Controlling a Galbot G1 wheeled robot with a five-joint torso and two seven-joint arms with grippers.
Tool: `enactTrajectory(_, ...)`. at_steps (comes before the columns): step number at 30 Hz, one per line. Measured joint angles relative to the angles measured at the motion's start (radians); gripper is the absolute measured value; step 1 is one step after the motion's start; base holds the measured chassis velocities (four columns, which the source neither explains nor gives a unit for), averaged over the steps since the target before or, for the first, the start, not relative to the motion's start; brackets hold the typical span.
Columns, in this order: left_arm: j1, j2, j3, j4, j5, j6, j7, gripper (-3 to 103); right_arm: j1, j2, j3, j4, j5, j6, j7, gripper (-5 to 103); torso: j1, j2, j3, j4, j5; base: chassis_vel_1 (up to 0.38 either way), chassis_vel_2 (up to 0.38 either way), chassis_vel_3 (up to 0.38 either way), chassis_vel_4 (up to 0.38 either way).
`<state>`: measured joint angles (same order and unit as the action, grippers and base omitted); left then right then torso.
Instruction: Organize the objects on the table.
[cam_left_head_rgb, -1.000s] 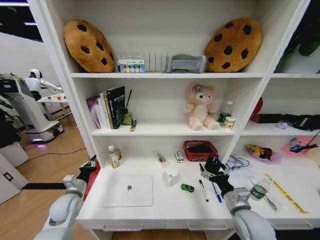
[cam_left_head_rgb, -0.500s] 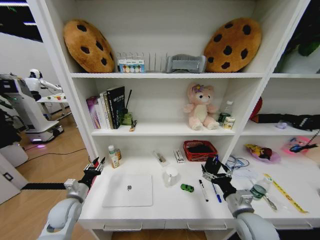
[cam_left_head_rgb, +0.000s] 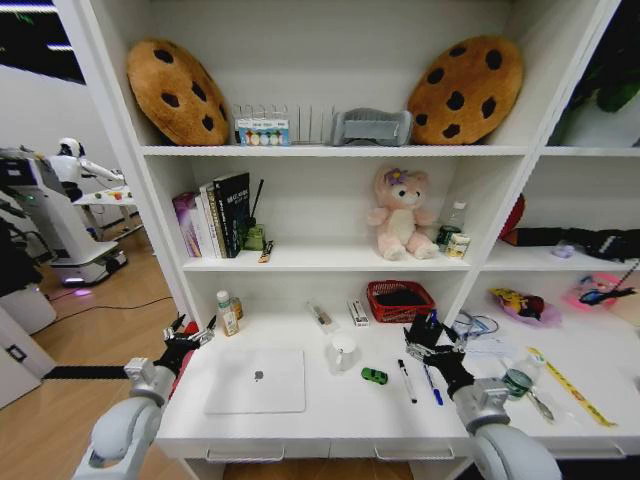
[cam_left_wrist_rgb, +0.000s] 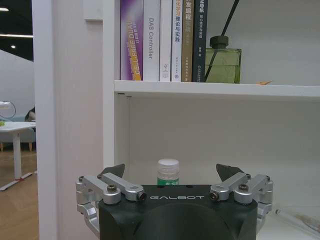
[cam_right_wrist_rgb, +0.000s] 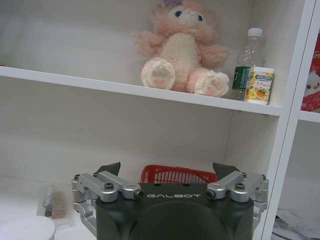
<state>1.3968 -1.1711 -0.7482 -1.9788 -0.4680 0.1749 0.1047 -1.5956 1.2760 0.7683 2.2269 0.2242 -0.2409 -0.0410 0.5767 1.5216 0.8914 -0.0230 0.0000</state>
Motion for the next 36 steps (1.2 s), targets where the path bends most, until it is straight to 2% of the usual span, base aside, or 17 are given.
enactTrajectory(4, -0.002, -0.004, 0.003, -0.006, 0.005, 0.016, -0.016, 100, 0.0, -0.003, 0.003, 0.0, 0.003, -0.003, 0.0, 100, 0.0, 0.0, 0.0, 0.0, 0.0, 0.0, 0.0, 0.0, 0.0)
enactTrajectory(6, 0.002, -0.004, 0.003, -0.02, 0.013, 0.047, -0.029, 100, -0.001, -0.005, 0.006, 0.001, 0.008, -0.005, 0.0, 100, 0.0, 0.0, 0.0, 0.0, 0.0, 0.0, 0.0, 0.0, 0.0)
enactTrajectory(9, 0.002, -0.003, 0.003, -0.023, 0.018, 0.053, -0.038, 100, 0.0, -0.005, 0.006, 0.001, 0.011, -0.006, 0.0, 100, 0.0, 0.0, 0.0, 0.0, 0.0, 0.0, 0.0, 0.0, 0.0)
enactTrajectory(36, 0.0, -0.004, 0.003, -0.023, 0.024, 0.055, -0.045, 100, -0.01, 0.01, 0.0, 0.015, 0.025, -0.014, 0.017, 100, 0.0, 0.0, 0.0, 0.0, 0.0, 0.0, 0.0, 0.0, 0.0)
